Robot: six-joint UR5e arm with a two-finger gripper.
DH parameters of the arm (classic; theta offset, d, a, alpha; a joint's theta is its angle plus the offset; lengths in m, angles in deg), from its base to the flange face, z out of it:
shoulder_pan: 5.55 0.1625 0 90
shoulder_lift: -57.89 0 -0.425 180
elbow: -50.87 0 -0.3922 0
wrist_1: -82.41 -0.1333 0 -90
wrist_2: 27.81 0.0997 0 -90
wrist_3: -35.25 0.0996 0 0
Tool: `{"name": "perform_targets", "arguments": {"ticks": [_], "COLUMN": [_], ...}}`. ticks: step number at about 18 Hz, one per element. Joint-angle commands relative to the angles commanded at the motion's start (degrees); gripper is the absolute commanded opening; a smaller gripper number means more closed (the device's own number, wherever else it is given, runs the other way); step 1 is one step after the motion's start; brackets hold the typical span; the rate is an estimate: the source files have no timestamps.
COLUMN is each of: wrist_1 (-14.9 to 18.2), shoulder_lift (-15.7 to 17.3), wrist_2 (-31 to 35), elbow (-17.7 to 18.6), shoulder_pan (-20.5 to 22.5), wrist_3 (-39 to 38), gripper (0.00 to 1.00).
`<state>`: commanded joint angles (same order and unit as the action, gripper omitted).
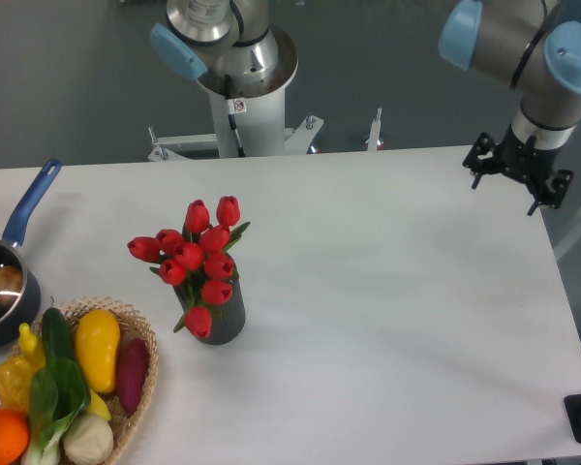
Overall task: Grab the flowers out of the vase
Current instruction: 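Move the open gripper toward the red tulips in the black vase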
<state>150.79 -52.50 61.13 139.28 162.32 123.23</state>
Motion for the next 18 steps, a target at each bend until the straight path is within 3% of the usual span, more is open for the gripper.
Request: {"name": "perform_targets", "arguments": {"ticks": [6,10,13,18], "wrist_1": [-0.2,-3.9,-4.8,-5.0], "shoulder_lift": [-0.2,2.3,5.9,8.3], "wrist_2": [0.0,-3.8,-5.2,-25.0], "elbow": [0.9,7.7,12.1,17.0], "shoulder_pan": [-1.7,-0.8,-1.8,-1.8], "wrist_3": [0.0,0.5,-4.3,-5.5], "gripper": [1.00,1.00,1.00,1.00]}}
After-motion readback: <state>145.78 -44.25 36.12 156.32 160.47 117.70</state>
